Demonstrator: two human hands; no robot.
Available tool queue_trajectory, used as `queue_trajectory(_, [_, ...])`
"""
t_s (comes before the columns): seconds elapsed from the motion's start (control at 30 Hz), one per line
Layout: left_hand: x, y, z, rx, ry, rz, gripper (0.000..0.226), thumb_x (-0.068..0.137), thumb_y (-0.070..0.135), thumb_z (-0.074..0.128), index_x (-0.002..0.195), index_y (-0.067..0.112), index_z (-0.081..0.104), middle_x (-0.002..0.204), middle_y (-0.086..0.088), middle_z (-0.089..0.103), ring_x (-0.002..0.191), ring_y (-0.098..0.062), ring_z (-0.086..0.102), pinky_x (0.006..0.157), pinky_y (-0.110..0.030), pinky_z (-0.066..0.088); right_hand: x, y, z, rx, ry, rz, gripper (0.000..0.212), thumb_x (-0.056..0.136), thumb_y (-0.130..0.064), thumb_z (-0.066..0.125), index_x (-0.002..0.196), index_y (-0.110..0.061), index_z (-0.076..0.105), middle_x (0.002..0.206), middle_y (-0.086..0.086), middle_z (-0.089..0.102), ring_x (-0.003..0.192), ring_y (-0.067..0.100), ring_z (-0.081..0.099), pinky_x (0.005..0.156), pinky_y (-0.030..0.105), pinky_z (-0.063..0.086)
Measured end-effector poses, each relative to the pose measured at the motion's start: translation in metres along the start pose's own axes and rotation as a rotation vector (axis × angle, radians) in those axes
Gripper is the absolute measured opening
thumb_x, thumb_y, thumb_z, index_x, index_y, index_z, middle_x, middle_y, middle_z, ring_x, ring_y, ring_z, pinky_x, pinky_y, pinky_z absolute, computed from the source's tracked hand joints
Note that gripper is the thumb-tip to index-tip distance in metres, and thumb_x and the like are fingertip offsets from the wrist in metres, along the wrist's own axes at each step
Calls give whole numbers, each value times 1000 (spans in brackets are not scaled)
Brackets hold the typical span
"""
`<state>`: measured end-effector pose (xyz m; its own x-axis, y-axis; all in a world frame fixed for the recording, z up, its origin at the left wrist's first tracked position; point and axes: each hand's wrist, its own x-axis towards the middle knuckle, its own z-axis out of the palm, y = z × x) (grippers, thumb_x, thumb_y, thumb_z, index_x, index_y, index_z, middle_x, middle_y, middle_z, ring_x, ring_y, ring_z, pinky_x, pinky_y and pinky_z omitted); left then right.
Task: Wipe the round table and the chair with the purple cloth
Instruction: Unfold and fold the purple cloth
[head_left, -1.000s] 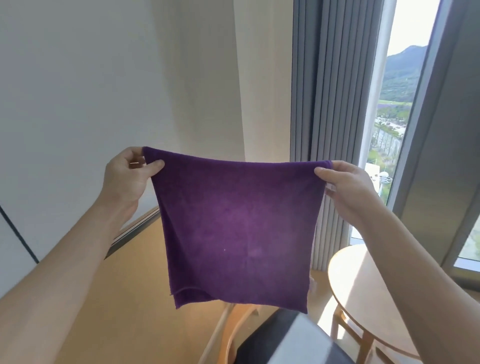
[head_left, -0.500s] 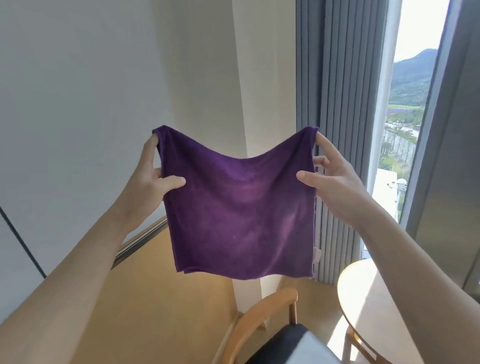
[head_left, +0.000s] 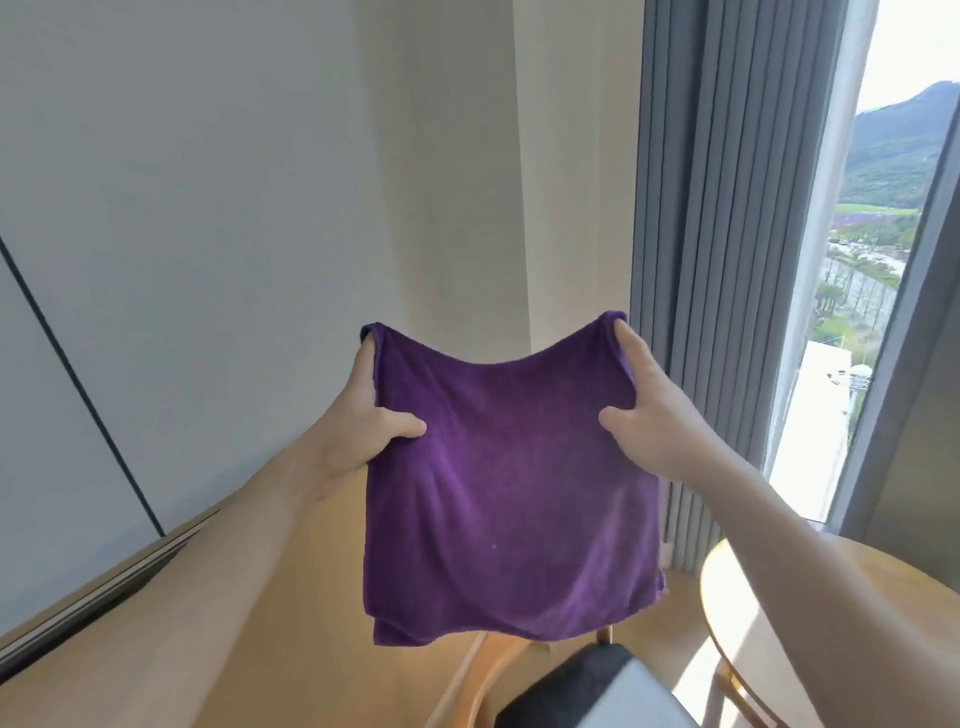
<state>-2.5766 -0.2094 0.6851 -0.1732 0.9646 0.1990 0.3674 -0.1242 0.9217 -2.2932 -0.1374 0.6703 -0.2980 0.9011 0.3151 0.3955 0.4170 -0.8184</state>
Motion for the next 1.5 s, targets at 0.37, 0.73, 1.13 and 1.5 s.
queue_trajectory(0.37, [-23, -7, 62, 138, -210, 144, 114, 90, 10, 76, 161, 45, -5, 164, 25, 24, 139, 14, 38, 115, -27, 43, -32, -49, 64, -102, -338, -141, 93, 88, -5, 51, 159, -42, 2, 146, -8, 36, 123, 16, 48, 100, 30, 45])
queue_trajectory(0.73, [-22, -15, 48, 89, -110, 127, 91, 87, 5, 50, 158, 53, 18, 157, 19, 43, 142, -7, 46, 120, -50, 38, -25, -37, 45, 125, 38, -234, 46, 84, 5, 47, 109, -28, 66, 114, -6, 64, 98, 7, 64, 81, 20, 53])
queue_trajectory(1.13, [-24, 3, 41, -142, -120, 186, 85, 75, -3, 43, 150, 38, 45, 143, 6, 62, 133, -19, 57, 111, -40, 44, 22, 14, 47, 573, -508, 101, 42, 71, -9, 55, 111, -14, 67, 116, 6, 66, 113, 23, 60, 108, 53, 42])
queue_trajectory(1.5, [-24, -4, 13, -88, -42, 203, 82, 83, -8, 45, 148, 42, 45, 142, 9, 61, 116, -5, 61, 91, -23, 48, 25, 19, 34, 556, -531, 35, 9, 91, -2, 60, 99, -5, 57, 96, 11, 68, 97, 29, 66, 100, 51, 53])
